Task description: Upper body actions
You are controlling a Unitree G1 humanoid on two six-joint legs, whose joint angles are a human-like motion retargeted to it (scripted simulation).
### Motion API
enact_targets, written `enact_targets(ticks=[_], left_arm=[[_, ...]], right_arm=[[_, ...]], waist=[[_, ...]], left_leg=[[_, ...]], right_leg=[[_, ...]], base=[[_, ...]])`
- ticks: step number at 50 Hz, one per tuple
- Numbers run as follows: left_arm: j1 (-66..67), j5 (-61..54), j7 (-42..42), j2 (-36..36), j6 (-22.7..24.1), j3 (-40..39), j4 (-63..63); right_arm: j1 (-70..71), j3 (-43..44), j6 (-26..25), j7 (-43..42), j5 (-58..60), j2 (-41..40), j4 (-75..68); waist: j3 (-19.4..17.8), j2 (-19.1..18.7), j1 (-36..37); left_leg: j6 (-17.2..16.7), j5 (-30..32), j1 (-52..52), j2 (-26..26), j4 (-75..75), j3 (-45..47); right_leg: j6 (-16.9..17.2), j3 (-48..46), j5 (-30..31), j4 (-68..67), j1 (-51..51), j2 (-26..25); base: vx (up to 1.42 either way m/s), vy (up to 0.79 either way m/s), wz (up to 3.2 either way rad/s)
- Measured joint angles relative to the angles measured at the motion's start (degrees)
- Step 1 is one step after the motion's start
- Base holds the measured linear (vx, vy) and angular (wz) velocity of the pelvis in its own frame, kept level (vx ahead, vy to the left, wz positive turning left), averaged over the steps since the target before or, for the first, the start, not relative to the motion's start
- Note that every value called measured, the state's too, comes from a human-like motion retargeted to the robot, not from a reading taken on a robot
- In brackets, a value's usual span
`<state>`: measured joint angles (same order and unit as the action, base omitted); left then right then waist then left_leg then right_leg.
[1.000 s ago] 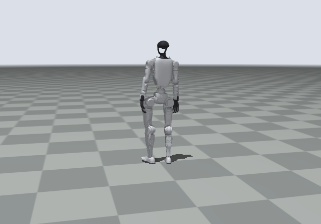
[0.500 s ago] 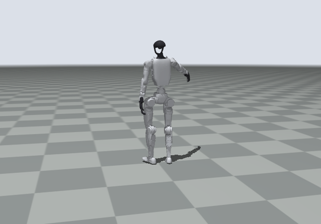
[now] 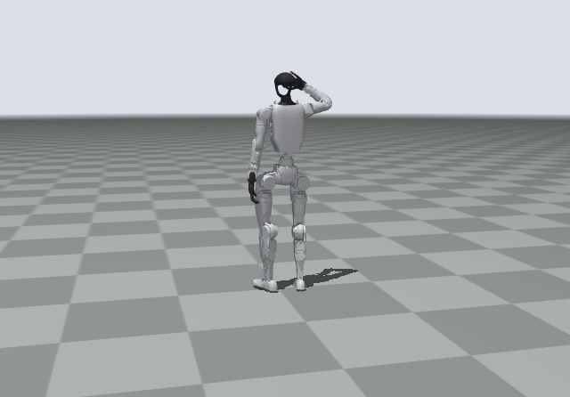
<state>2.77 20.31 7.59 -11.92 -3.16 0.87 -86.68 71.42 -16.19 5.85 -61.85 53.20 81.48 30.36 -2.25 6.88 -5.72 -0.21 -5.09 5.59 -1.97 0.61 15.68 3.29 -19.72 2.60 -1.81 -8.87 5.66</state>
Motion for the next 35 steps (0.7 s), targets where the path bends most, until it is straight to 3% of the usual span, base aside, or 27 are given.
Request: enact_targets(ticks=[5,8,11,15,18,21,23,25,27,30,35], left_arm=[[0.2,0.62,-0.37,1.63,-0.11,-1.04,-0.2],[0.43,0.39,-0.38,0.26,-0.02,-0.89,-0.49],[0.87,-0.49,-0.4,-0.68,-0.08,-0.99,-0.92],[1.14,-1.71,-0.96,-1.31,-0.3,-0.86,-1.24],[1.22,-2.07,-1.62,-0.28,-0.42,-0.76,-0.95],[1.45,-3.03,-2.47,0.66,-0.41,-1.04,-0.68],[1.27,-3.24,-2.64,0.65,-0.35,-1.18,-0.56],[1.17,-2.75,-2.33,0.43,-0.37,-0.98,-0.44],[1.02,-1.91,-1.82,0.03,-0.39,-0.02,-0.38],[0.68,-1.5,-1.33,-0.42,-0.38,1.22,-0.62],[0.41,-1.79,-1.26,-0.28,-0.35,0.52,-0.63]], right_arm=[[-10.88,14.55,-11.47,4.31,-8.41,-7.69,-29.95],[-16.85,25.71,-10.49,9.18,-22.58,-16.55,-55.05],[-16.69,34.43,-8.12,22.93,-35.81,-21.42,-79.37],[-18.9,45.11,-12.65,48.89,-48.35,-20.4,-103.99],[-23.75,56.79,-15.18,56.4,-61.7,-20.99,-113.63],[-25.16,67.53,-13.99,50.68,-81.11,-24.67,-116.26],[-24.77,72.25,-11.78,46.02,-100.33,-27.11,-116.23],[-24.48,73.88,-7.66,42.26,-114.79,-28.63,-114.99],[-23.66,72.56,-2.12,39.19,-120.39,-30.34,-111.19],[-22.03,67.22,1.78,35.68,-116.34,-33.15,-102.31],[-20.44,51.37,6.06,27.83,-96.85,-35.27,-79.87]], waist=[[0.96,-1.31,-1.29],[1.83,0.17,-1.4],[2.22,1.28,-2.24],[1.47,2.15,-3.81],[0.95,1.47,-3.91],[1.13,0.7,-3.92],[1.17,0.48,-3.42],[1.31,0.49,-2.83],[1.51,0.59,-2.11],[1.6,0.63,-1.56],[0.82,0.51,-1.86]], left_leg=[[0.15,0.15,-0.86,-0.08,0.07,-0.12],[0.23,0.3,-1.56,-0.55,0.17,-0.96],[0.35,0.56,-2.07,-1.0,0.31,-2.27],[0.4,1.01,-2.18,-1.26,0.51,-4.15],[0.53,1.03,-2.2,-1.23,0.4,-4.82],[0.2,0.95,-2.88,-0.66,0.87,-4.61],[0.0,0.87,-3.19,-0.24,1.15,-3.74],[0.02,0.86,-3.26,-0.09,1.1,-2.92],[0.12,0.88,-3.31,-0.05,0.98,-2.49],[0.2,0.92,-3.25,0.05,0.84,-2.08],[0.19,0.88,-2.72,0.09,0.8,-1.69]], right_leg=[[0.24,-0.5,0.01,0.24,0.19,0.09],[0.39,-1.66,-0.06,0.51,0.14,0.47],[0.55,-3.0,-0.21,0.9,-0.44,0.64],[0.79,-4.87,-0.43,1.26,-1.71,0.61],[0.71,-5.21,-0.49,1.43,-1.79,0.21],[0.62,-4.58,-0.32,1.36,-1.13,0.13],[0.51,-3.66,-0.08,1.23,-0.51,0.16],[0.42,-3.02,0.11,1.16,-0.07,0.15],[0.36,-2.62,0.21,1.09,0.24,0.1],[0.34,-2.27,0.26,0.91,0.49,0.03],[0.23,-2.27,0.32,0.69,0.35,0.12]], base=[[0.0,0.02,0.05],[0.0,-0.01,0.31],[0.01,-0.05,0.4],[0.02,-0.1,0.41],[0.0,-0.02,0.06],[-0.02,0.09,-0.24],[-0.02,0.08,-0.47],[-0.01,0.04,-0.36],[0.0,0.01,-0.1],[0.0,0.0,0.0],[0.0,0.0,0.0]])
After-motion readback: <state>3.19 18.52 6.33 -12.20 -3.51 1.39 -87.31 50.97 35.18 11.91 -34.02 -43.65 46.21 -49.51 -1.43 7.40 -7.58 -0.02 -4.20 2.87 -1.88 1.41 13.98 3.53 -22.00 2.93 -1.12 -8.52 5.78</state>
